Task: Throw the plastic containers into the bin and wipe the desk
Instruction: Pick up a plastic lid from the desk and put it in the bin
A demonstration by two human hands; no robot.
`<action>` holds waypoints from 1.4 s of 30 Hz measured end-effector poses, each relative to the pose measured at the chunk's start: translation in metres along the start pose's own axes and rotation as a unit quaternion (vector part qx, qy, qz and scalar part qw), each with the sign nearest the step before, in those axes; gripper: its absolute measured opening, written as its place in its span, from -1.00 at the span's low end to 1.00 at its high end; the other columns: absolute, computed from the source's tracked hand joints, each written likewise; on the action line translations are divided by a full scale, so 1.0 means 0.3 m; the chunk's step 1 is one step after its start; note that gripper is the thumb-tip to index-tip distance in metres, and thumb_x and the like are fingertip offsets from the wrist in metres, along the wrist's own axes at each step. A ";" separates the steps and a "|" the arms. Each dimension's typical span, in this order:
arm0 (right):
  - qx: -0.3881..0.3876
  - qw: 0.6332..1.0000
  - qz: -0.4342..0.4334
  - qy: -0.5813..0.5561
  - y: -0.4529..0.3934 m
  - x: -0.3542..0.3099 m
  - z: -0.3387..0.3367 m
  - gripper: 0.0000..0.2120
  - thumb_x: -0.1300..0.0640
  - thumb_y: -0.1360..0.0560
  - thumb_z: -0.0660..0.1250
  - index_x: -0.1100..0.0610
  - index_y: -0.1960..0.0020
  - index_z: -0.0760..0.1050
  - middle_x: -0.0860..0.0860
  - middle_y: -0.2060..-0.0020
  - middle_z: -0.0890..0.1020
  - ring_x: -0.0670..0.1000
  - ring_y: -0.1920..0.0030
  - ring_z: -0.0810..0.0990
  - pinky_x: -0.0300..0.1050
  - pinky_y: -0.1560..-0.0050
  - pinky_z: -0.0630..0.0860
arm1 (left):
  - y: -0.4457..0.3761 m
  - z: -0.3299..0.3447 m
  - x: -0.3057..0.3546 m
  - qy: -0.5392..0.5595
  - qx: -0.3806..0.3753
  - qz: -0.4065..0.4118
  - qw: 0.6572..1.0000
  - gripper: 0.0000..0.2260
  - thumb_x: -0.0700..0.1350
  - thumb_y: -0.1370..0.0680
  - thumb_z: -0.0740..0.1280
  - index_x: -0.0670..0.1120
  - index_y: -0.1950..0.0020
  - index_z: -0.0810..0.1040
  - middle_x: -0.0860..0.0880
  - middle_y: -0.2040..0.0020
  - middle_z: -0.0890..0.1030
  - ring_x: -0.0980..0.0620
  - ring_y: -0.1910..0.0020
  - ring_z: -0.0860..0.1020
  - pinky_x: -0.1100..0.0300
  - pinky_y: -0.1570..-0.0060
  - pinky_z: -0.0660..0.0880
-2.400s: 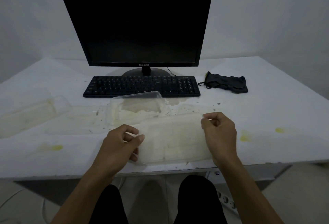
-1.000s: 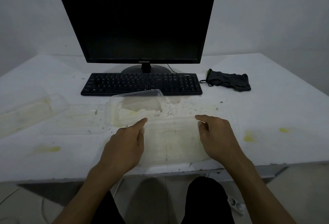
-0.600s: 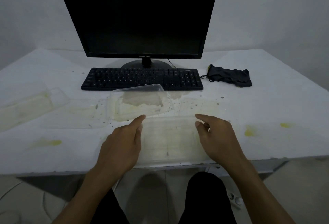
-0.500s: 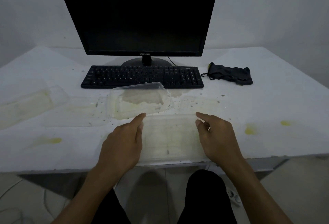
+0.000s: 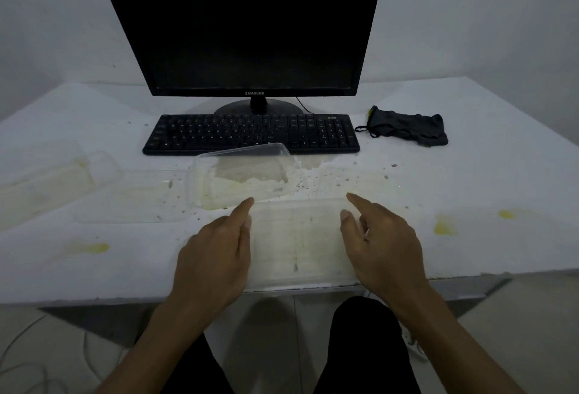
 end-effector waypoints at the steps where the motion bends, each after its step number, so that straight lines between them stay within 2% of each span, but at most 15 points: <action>1: -0.003 0.999 -0.015 0.030 -0.001 -0.006 -0.002 -0.50 -0.18 -0.49 0.07 0.00 -0.35 0.39 0.00 0.15 0.57 -0.03 0.21 0.50 -0.13 0.23 0.46 | 0.002 -0.002 0.002 -0.007 -0.001 -0.001 1.000 -0.60 0.03 -0.62 -0.03 0.09 -0.46 0.25 0.03 0.02 0.61 0.08 0.10 0.52 0.18 0.05 0.42; 3: -0.015 0.996 -0.047 0.080 -0.007 -0.018 -0.002 -0.45 -0.27 -0.49 0.01 -0.03 -0.37 0.35 -0.05 0.05 0.51 -0.03 0.18 0.51 -0.11 0.29 0.48 | 0.005 -0.005 0.010 -0.021 -0.001 0.004 1.000 -0.59 0.06 -0.61 -0.04 0.10 -0.46 0.23 0.04 -0.02 0.61 0.07 0.06 0.54 0.16 0.03 0.43; 5: -0.040 0.992 -0.056 0.105 -0.018 -0.016 0.007 -0.40 -0.33 -0.47 -0.06 -0.05 -0.35 0.37 -0.05 -0.08 0.47 -0.03 0.15 0.52 -0.12 0.26 0.49 | 0.002 -0.003 0.010 -0.028 -0.005 0.008 1.000 -0.58 0.09 -0.60 -0.05 0.11 -0.46 0.23 0.04 -0.04 0.61 0.06 0.04 0.55 0.14 0.01 0.44; 8: -0.066 0.991 -0.055 0.102 -0.036 -0.012 0.011 -0.47 -0.25 -0.48 -0.03 -0.04 -0.31 0.42 -0.06 -0.12 0.44 -0.04 0.13 0.48 -0.15 0.20 0.41 | -0.013 0.002 0.000 -0.029 -0.013 0.007 0.999 -0.57 0.10 -0.60 -0.06 0.11 -0.46 0.25 0.02 -0.08 0.62 0.04 -0.01 0.56 0.09 -0.05 0.46; 11: -0.075 0.993 -0.049 0.081 -0.050 -0.011 0.012 -0.51 -0.15 -0.46 0.01 -0.03 -0.29 0.44 -0.08 -0.09 0.42 -0.08 0.16 0.39 -0.15 0.17 0.35 | -0.021 0.001 -0.005 -0.032 -0.012 0.010 0.999 -0.58 0.08 -0.61 -0.06 0.10 -0.46 0.25 0.04 0.07 0.61 0.07 0.11 0.54 0.16 0.06 0.47; 14: -0.088 0.993 -0.032 0.067 -0.056 -0.008 0.016 -0.49 -0.12 -0.44 -0.01 -0.04 -0.31 0.42 -0.11 -0.07 0.40 -0.09 0.17 0.40 -0.16 0.16 0.33 | -0.023 0.002 -0.011 -0.010 -0.011 -0.002 1.000 -0.60 0.06 -0.62 -0.03 0.10 -0.45 0.25 0.07 0.24 0.55 0.11 0.23 0.51 0.20 0.16 0.44; 19: -0.100 0.994 -0.021 0.035 -0.053 0.005 0.018 -0.53 -0.15 -0.50 0.06 -0.03 -0.34 0.40 -0.16 -0.01 0.34 -0.12 0.25 0.42 -0.15 0.15 0.37 | -0.024 0.003 -0.007 -0.016 -0.017 -0.010 1.000 -0.60 0.06 -0.61 -0.01 0.11 -0.46 0.24 0.04 0.19 0.59 0.07 0.19 0.53 0.18 0.13 0.43; 23: -0.063 0.998 -0.007 -0.018 -0.038 0.017 -0.001 -0.56 -0.15 -0.50 0.22 0.01 -0.30 0.46 -0.13 -0.06 0.43 -0.16 0.25 0.47 -0.14 0.12 0.46 | -0.022 0.006 0.004 -0.062 -0.023 -0.017 0.998 -0.59 0.08 -0.61 -0.02 0.13 -0.47 0.20 0.00 -0.05 0.62 0.01 0.00 0.56 0.15 0.08 0.43; 29: -0.022 1.000 0.001 0.008 0.003 0.006 -0.029 -0.51 -0.19 -0.47 0.22 0.06 -0.28 0.49 -0.08 -0.07 0.49 -0.12 0.24 0.48 -0.18 0.17 0.48 | -0.013 -0.004 0.023 -0.092 -0.041 -0.041 0.994 -0.51 0.18 -0.58 -0.09 0.07 -0.49 0.05 -0.04 -0.02 0.61 -0.05 0.05 0.57 0.11 0.13 0.42; 33: -0.035 0.999 0.000 0.018 0.008 0.016 -0.020 -0.57 -0.08 -0.50 0.26 0.08 -0.31 0.46 -0.05 -0.05 0.50 -0.11 0.27 0.48 -0.18 0.17 0.49 | -0.010 -0.015 0.030 -0.099 -0.034 -0.035 0.994 -0.51 0.18 -0.57 -0.10 0.04 -0.46 0.18 -0.02 -0.17 0.57 -0.02 -0.09 0.55 0.09 -0.02 0.45; 36: -0.048 0.998 0.002 0.033 0.004 0.028 -0.007 -0.58 -0.02 -0.52 0.24 0.09 -0.34 0.42 -0.04 -0.07 0.48 -0.11 0.22 0.46 -0.24 0.13 0.41 | -0.007 -0.013 0.024 -0.097 -0.031 -0.040 0.994 -0.51 0.16 -0.57 -0.09 0.03 -0.45 0.24 -0.02 -0.24 0.55 -0.01 -0.16 0.52 0.09 -0.10 0.45; 39: -0.050 0.997 0.001 0.051 0.002 0.031 0.001 -0.58 -0.05 -0.53 0.19 0.08 -0.34 0.42 -0.06 -0.06 0.46 -0.08 0.23 0.47 -0.18 0.16 0.44 | -0.003 -0.001 0.025 -0.099 -0.017 -0.035 0.994 -0.50 0.14 -0.57 -0.12 0.03 -0.47 0.22 0.00 -0.20 0.57 0.00 -0.11 0.55 0.10 -0.05 0.47; 42: -0.065 0.996 0.005 0.063 0.008 0.017 0.008 -0.49 -0.18 -0.52 0.07 0.06 -0.36 0.37 -0.07 -0.09 0.43 -0.06 0.19 0.51 -0.10 0.14 0.50 | 0.007 0.007 0.007 -0.101 -0.008 -0.036 0.994 -0.45 0.19 -0.57 -0.16 0.02 -0.46 0.25 0.00 -0.08 0.62 0.00 0.02 0.59 0.10 0.06 0.49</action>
Point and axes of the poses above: each hand's wrist, its own y-axis away from the middle knuckle, its own z-axis out of the palm, x = y × z, the point moved 4 cm from there along -y, towards the middle knuckle
